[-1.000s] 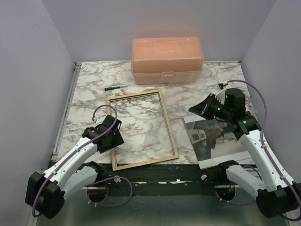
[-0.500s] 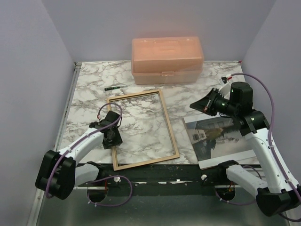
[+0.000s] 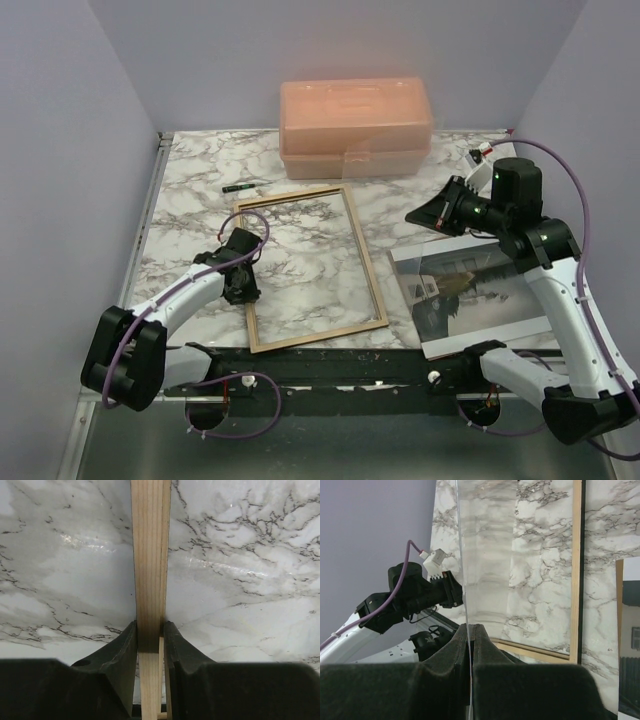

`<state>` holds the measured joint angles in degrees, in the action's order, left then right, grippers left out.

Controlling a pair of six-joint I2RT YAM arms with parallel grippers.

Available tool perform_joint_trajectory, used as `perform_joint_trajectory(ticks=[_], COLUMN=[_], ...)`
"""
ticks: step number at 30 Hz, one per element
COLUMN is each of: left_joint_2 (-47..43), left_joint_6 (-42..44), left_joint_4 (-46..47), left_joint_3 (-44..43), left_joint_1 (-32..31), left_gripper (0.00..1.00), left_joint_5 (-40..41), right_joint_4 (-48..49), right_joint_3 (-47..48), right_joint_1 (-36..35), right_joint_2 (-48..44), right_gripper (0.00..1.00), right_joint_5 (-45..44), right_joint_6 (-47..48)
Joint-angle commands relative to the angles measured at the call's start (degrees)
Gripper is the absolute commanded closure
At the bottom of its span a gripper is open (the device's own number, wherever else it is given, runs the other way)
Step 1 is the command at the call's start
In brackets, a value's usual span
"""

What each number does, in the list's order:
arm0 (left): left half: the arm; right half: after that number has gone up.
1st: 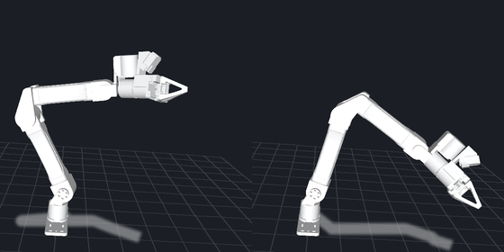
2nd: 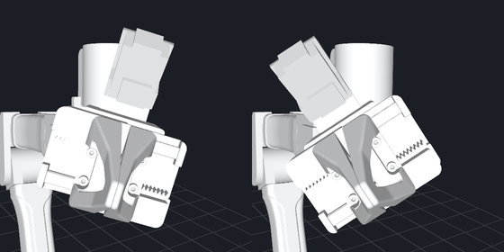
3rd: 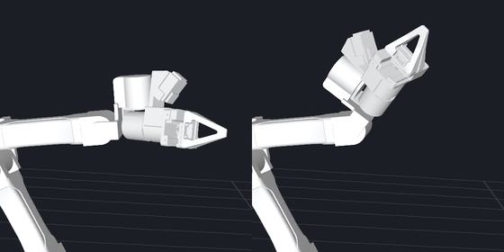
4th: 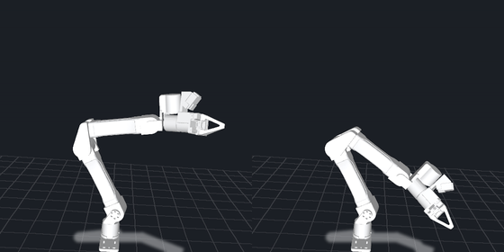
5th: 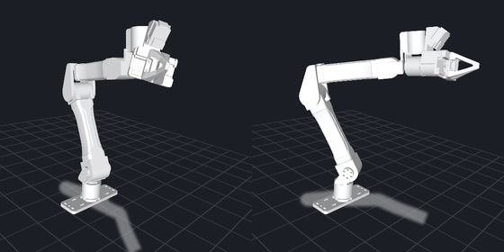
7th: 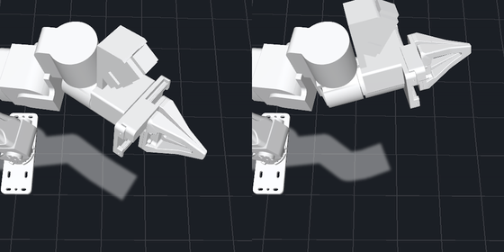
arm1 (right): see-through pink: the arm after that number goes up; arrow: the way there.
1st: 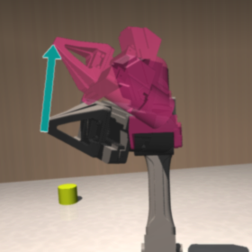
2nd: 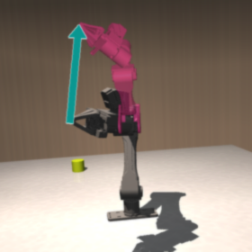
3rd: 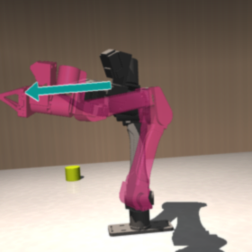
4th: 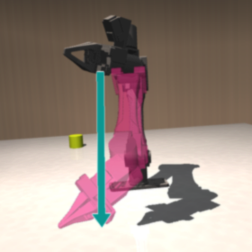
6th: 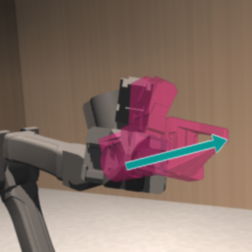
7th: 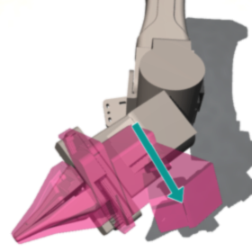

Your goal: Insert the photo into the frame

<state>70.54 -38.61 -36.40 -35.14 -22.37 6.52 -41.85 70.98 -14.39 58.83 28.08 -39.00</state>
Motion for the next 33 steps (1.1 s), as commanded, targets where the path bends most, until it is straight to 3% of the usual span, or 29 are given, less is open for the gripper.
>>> perform_joint_trajectory(ticks=[1, 6, 19, 25, 33], left_joint_2=[-2.0, -2.4, 1.1, 3.8, 6.4], left_joint_6=[3.0, 3.2, 5.3, 6.8, 2.5], left_joint_4=[5.0, 5.6, 6.8, 8.3, 11.0], left_joint_3=[-0.2, 0.4, -1.3, -2.8, -3.3], left_joint_1=[-1.0, -3.5, -8.8, -9.2, -10.0], left_gripper=[0.89, 1.0, 1.0, 1.0, 1.0], left_joint_5=[-2.4, -2.7, -0.1, -1.8, -5.6], right_joint_4=[-4.6, -6.9, -8.3, -10.4, -9.3], right_joint_3=[4.5, 6.8, 4.1, 3.7, 1.6], right_joint_1=[0.2, 0.2, 0.2, 0.2, 0.2], right_joint_2=[-0.2, -0.7, -3.1, -2.7, -2.8], right_gripper=[1.0, 1.0, 1.0, 1.0, 1.0], right_joint_5=[2.1, 2.4, 2.1, 3.1, 4.0], right_joint_6=[2.8, 2.9, 3.3, 5.3, 5.4])
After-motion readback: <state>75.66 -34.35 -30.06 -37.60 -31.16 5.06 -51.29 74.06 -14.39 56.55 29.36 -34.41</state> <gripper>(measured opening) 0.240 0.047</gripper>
